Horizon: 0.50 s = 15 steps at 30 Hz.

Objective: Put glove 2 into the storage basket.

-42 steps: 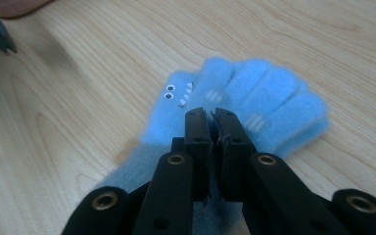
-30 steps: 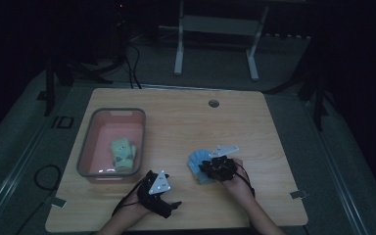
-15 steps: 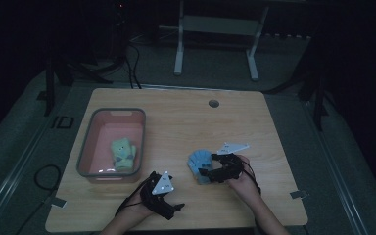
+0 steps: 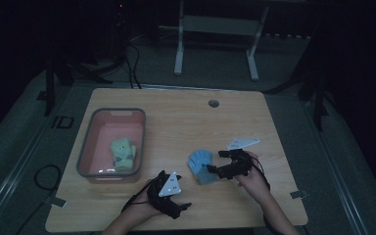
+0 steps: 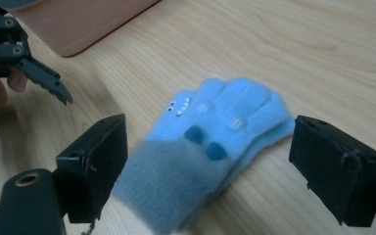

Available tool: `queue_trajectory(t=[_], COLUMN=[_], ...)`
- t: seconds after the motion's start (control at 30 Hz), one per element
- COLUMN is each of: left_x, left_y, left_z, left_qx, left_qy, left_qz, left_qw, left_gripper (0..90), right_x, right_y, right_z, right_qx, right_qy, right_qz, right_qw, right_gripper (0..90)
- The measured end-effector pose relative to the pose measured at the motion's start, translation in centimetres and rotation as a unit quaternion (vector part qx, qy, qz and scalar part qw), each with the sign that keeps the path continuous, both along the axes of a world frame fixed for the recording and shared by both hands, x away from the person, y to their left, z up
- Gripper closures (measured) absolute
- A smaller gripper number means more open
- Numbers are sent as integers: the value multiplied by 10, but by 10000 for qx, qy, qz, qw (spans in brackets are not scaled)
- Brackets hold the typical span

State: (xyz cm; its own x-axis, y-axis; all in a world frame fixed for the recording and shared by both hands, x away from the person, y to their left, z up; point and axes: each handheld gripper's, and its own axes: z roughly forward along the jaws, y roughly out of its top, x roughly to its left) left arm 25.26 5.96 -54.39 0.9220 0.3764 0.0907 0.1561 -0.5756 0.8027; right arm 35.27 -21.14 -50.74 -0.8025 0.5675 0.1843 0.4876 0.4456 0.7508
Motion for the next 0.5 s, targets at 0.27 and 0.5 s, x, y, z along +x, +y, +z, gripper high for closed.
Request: queue_trajectory(t=[0.27,0.5], left_x=[16,23], left_y=[-14,-36], left_z=[7,13], left_qx=[69,191], left_qy=[-119,-319], left_qz=[-89,-370], left_qw=[9999,9986], left_gripper=[138,168], right_x=[7,18], right_y=[-8,-8], right_z=[5,6], right_qx=[64,187], right_qy=[198,236], right_qz=[-56,-259], right_qw=[9998,9992], right_gripper=[142,143])
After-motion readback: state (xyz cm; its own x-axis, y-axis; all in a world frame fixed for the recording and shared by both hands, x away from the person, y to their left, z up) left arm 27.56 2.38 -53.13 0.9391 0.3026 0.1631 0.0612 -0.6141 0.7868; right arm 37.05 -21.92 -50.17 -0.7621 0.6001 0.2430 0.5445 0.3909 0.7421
